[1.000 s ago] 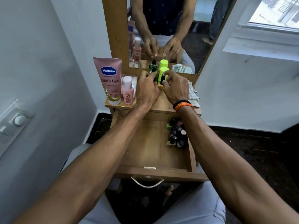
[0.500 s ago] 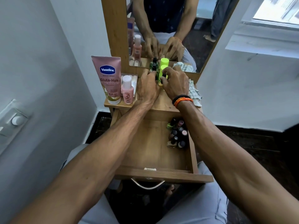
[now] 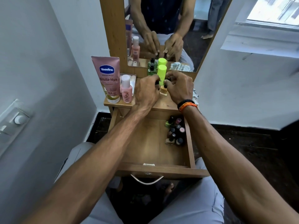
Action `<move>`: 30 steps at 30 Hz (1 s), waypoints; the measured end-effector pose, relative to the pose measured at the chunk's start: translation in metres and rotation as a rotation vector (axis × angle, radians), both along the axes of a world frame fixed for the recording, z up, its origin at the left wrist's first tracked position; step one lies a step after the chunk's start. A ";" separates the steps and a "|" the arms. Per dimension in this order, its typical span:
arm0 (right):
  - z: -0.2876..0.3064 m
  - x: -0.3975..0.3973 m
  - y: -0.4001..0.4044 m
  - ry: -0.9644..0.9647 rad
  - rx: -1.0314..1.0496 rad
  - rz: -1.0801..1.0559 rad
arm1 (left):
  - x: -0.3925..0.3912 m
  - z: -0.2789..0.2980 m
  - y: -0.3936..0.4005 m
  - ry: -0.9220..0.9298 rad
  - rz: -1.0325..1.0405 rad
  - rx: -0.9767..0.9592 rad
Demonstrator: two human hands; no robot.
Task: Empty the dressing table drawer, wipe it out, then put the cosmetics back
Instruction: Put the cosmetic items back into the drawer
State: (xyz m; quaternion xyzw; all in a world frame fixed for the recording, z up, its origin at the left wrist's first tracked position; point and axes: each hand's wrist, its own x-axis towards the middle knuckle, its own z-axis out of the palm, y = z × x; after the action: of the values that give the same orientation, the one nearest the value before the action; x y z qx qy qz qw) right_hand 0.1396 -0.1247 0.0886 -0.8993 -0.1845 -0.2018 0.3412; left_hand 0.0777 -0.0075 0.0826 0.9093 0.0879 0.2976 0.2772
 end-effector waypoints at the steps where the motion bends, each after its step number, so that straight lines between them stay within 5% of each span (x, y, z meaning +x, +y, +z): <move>1: 0.001 -0.005 -0.005 0.007 0.009 0.006 | -0.004 0.000 -0.002 -0.005 -0.006 -0.001; 15: -0.017 -0.116 -0.086 0.094 0.038 0.054 | -0.095 -0.017 -0.037 0.116 -0.070 -0.077; 30: -0.068 -0.157 -0.127 0.254 -0.263 0.096 | -0.121 -0.058 -0.062 0.442 -0.319 -0.118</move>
State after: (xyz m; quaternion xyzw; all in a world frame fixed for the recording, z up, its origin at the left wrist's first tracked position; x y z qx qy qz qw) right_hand -0.0179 -0.2517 0.0208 -0.9446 -0.2074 -0.0443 0.2504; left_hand -0.0430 -0.0694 0.0242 0.9368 0.0191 0.0390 0.3472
